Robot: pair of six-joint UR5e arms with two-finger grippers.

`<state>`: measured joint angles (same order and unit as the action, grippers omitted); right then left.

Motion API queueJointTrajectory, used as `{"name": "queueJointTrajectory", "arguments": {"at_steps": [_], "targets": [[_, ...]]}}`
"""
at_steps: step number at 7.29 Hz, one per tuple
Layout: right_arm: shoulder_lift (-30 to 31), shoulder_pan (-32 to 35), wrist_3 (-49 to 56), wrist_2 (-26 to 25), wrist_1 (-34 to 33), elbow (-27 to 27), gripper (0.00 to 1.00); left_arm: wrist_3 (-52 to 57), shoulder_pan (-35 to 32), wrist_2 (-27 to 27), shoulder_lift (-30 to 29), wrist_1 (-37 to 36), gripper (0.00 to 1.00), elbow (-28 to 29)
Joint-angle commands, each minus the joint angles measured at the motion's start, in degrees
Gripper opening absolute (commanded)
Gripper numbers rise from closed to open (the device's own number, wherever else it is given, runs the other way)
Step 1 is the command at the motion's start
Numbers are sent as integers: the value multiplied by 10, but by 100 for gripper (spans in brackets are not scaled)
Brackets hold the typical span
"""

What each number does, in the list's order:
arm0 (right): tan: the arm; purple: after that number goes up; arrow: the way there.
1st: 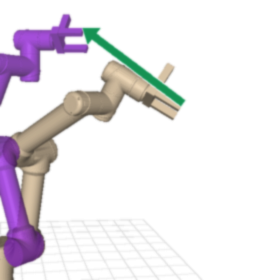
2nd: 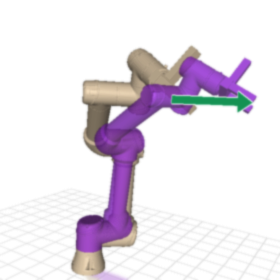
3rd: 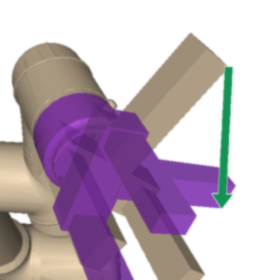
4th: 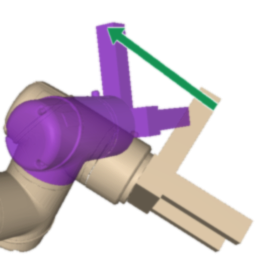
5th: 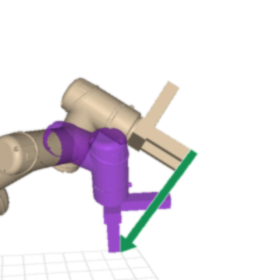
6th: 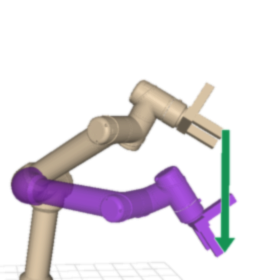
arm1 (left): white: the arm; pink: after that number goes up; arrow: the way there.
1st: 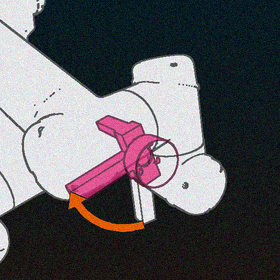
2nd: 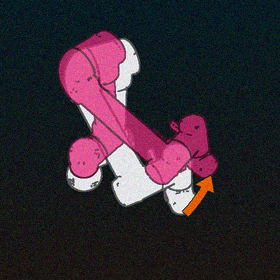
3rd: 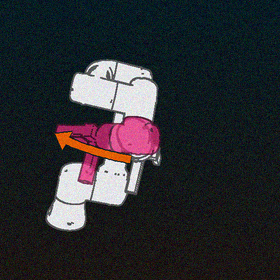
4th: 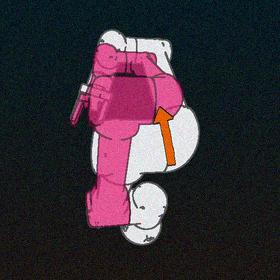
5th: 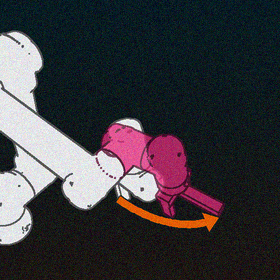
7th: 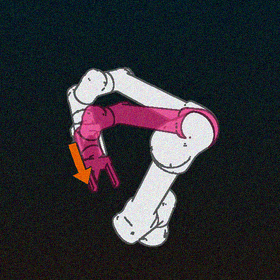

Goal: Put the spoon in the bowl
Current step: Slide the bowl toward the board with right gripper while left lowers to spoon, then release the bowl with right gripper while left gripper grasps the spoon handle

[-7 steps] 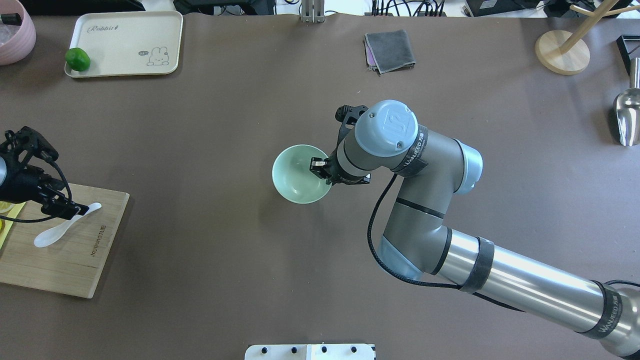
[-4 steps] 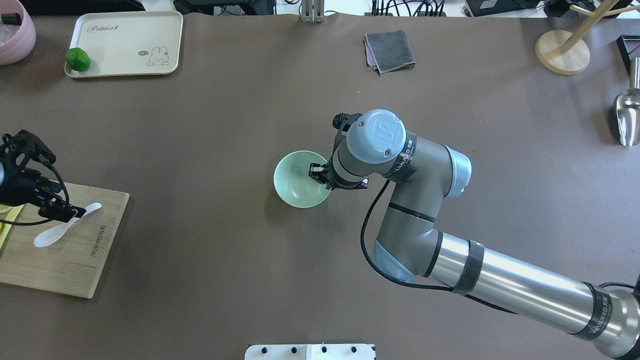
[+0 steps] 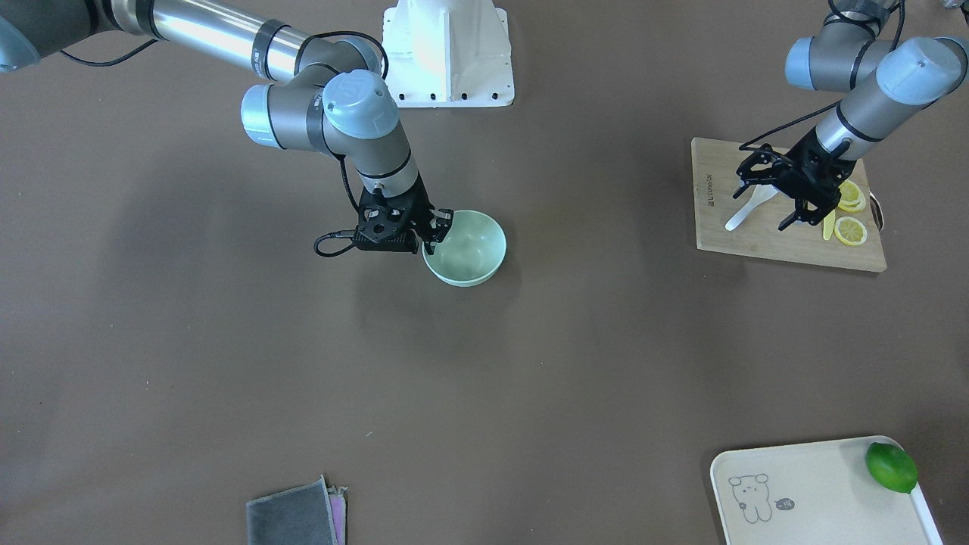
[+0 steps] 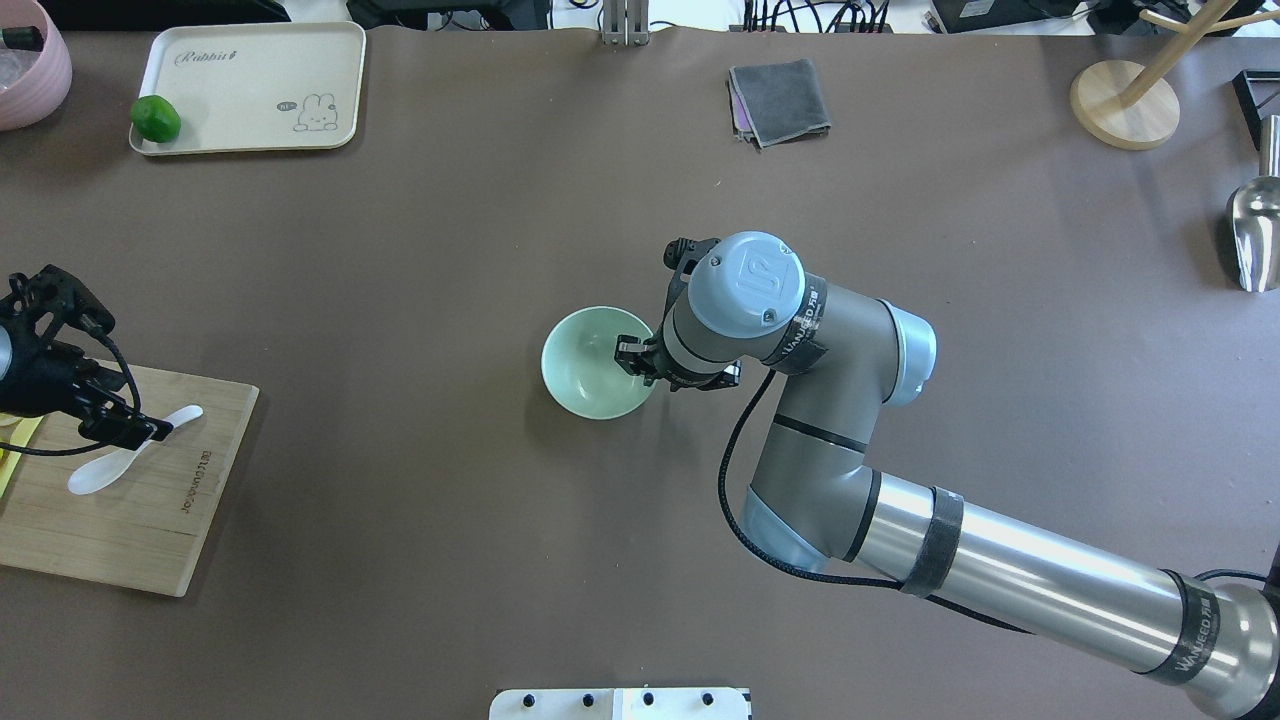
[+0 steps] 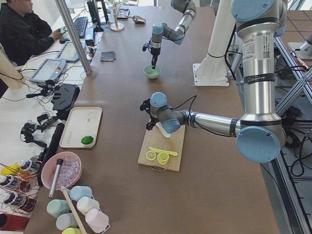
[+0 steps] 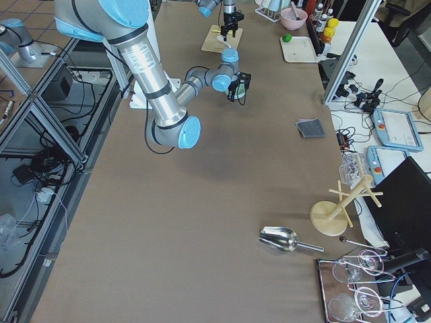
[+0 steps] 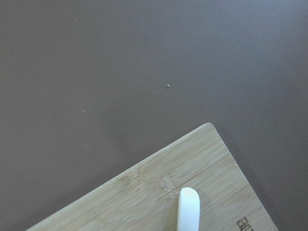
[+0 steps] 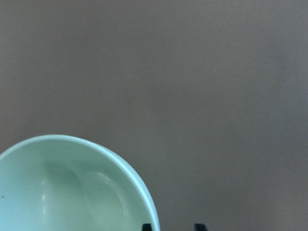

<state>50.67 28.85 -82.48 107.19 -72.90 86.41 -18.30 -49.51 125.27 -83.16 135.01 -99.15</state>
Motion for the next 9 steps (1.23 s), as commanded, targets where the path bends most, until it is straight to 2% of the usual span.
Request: {"name": "queueJointTrajectory", "arguments": {"at_steps": [1, 3, 5, 8, 9], "targets": [[-4, 12, -1, 6, -1, 23, 100, -1, 6, 0, 2, 0, 97, 2], [0, 36, -1, 44, -7, 40, 100, -1, 12, 0, 9, 2, 96, 3], [9, 73, 6, 80, -8, 53, 100, -4, 20, 0, 22, 29, 75, 2], [20, 102, 14, 106, -8, 53, 100, -9, 31, -3, 21, 29, 75, 0], [23, 104, 27, 108, -8, 56, 100, -9, 33, -13, 20, 29, 69, 1]]}}
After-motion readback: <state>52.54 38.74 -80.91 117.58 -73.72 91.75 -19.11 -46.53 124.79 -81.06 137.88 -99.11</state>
